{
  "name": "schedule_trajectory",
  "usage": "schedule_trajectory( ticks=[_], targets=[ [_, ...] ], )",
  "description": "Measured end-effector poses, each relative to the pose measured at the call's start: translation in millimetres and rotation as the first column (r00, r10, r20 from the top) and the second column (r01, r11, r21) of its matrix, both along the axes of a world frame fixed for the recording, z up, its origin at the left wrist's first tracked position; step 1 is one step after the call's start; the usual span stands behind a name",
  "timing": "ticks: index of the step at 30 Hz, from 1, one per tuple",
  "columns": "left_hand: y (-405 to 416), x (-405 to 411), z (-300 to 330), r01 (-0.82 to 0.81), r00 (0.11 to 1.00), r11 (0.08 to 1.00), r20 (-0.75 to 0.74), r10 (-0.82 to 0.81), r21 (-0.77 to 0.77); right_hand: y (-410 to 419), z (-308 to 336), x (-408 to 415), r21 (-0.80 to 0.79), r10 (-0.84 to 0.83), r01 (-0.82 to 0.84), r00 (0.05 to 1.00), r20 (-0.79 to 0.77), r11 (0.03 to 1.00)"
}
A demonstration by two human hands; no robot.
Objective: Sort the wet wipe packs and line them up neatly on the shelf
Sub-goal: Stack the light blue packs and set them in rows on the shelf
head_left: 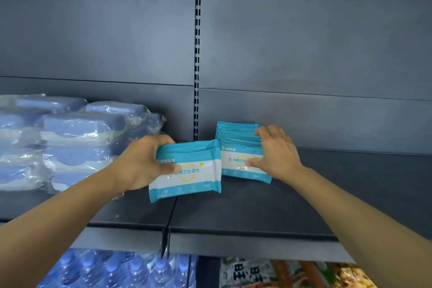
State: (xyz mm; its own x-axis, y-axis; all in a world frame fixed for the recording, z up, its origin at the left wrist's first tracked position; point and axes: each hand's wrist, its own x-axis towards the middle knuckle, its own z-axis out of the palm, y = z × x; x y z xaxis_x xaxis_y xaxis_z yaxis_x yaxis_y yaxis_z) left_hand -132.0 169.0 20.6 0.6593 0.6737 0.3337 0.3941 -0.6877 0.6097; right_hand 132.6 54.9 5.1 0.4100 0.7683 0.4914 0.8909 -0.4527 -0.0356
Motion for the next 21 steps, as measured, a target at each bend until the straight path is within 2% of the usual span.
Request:
schedule_trajectory(
  ticks=[3,12,18,21],
  targets=[
    [2,10,-2,0.016,1.0,1.0,0.013,-0.016,-0.024,-8,-1,1,-0.015,-0.064,0.063,0.982,-0.177,0.998],
    [-9,54,-5,0.11,0.994,0.992,-0.02,-0.111,-0.056,-14,0,6,0.145,0.142,-0.087,0.889,-0.435,0.986],
    [-23,94,-9,0.207,0.978,0.972,0.009,-0.207,-0.111,-47,6,21,0.201,0.132,-0.044,0.886,-0.445,0.979],
    [-24,114,-15,0.196,0.98,0.978,-0.015,-0.197,-0.073,-53,7,18,0.225,0.196,-0.087,0.829,-0.524,0.97]
  ],
)
